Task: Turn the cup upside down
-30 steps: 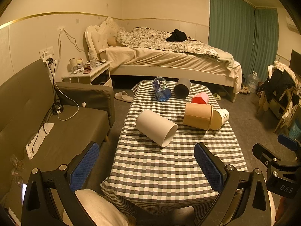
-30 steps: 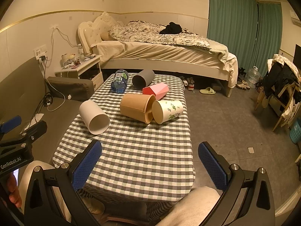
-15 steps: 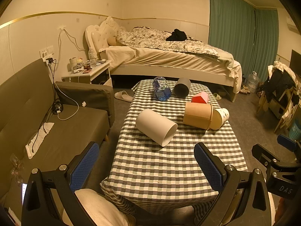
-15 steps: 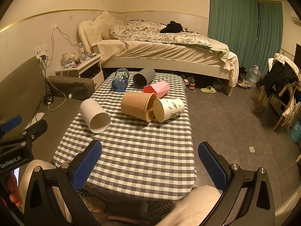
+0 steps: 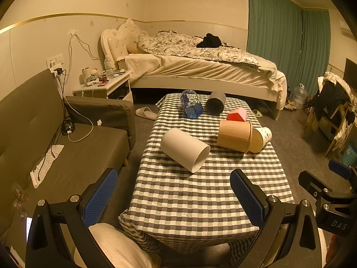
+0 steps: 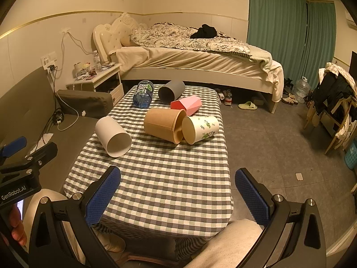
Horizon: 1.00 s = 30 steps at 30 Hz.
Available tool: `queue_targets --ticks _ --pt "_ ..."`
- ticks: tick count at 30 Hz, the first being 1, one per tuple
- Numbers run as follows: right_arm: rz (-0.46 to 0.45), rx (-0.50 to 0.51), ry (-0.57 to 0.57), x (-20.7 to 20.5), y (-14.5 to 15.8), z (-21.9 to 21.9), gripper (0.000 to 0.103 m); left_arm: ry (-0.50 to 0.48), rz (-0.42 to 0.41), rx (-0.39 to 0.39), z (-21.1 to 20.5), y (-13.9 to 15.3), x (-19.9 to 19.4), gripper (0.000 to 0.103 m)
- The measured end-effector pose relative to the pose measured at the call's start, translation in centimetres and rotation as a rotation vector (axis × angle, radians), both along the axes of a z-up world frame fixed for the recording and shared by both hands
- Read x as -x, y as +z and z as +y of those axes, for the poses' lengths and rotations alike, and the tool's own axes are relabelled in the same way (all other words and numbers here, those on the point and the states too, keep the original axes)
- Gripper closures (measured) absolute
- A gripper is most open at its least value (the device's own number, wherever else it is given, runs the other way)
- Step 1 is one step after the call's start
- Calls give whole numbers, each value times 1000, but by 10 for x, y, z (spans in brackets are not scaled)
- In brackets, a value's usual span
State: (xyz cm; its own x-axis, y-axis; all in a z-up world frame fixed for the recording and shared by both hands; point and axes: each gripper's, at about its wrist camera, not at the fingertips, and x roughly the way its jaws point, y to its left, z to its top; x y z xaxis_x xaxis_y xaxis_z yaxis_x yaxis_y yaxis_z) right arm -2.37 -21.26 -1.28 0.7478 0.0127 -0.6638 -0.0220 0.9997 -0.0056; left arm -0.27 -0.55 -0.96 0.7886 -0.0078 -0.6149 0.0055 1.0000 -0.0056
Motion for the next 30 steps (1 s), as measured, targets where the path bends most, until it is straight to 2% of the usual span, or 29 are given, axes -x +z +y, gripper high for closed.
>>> queue_targets --ticks 13,18,21,30 --pt "4 1 3 0 -1 0 0 0 3 0 -1 -4 1 0" --pt "8 1 7 -1 -2 2 0 2 15 13 -2 -15 6 0" --pt "14 3 12 -4 -3 3 0 5 25 18 -3 -27 0 0" --pt "46 12 50 -24 -7 5 0 28 71 20 1 -25 -27 0"
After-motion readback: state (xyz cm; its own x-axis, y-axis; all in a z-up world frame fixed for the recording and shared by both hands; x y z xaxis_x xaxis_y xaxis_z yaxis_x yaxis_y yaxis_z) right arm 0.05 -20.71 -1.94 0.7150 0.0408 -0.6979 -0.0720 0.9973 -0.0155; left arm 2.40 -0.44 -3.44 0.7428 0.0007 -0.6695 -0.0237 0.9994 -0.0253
